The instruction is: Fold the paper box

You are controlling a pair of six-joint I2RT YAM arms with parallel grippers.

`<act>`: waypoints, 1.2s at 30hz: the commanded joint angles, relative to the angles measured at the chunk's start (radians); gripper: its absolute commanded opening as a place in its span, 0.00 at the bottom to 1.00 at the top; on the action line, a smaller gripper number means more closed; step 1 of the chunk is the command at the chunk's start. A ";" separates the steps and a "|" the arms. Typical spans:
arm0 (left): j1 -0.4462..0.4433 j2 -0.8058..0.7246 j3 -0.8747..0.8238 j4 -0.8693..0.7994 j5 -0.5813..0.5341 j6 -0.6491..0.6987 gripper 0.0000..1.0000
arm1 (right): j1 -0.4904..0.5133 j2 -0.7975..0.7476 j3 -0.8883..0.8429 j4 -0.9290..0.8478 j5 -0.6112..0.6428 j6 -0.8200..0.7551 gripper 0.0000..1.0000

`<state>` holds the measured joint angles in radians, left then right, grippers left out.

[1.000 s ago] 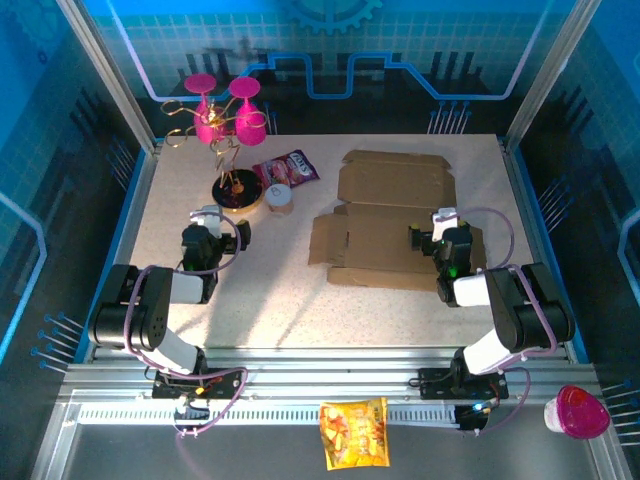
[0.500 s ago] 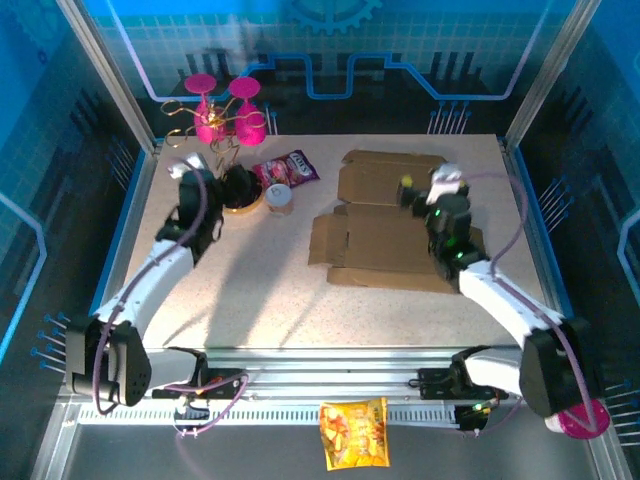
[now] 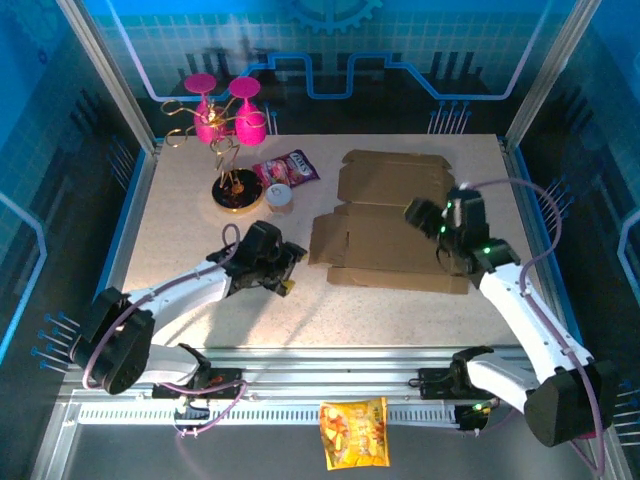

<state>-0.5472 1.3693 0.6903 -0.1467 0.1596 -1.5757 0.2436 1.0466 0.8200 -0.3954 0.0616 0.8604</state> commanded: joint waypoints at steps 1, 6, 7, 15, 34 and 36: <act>-0.034 0.093 0.000 0.193 0.060 -0.177 0.74 | 0.016 -0.046 -0.072 -0.044 -0.153 0.118 0.73; -0.089 0.302 -0.009 0.582 0.040 -0.327 0.73 | -0.025 -0.049 -0.145 0.080 -0.269 0.151 0.74; -0.095 0.326 0.007 0.606 0.029 -0.327 0.72 | -0.030 -0.047 -0.154 0.093 -0.283 0.160 0.74; -0.107 0.391 0.021 0.650 -0.069 -0.320 0.69 | -0.083 -0.093 -0.238 0.124 -0.364 0.221 0.74; -0.073 0.329 0.169 0.504 -0.070 -0.243 0.00 | -0.064 -0.378 -0.407 0.040 -0.236 0.639 0.79; -0.075 0.304 0.205 0.433 -0.060 -0.243 0.00 | -0.020 -0.444 -0.476 0.103 -0.148 0.727 0.80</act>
<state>-0.6220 1.7428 0.8333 0.3904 0.0757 -1.8305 0.1787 0.6670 0.4103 -0.3206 -0.2180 1.3865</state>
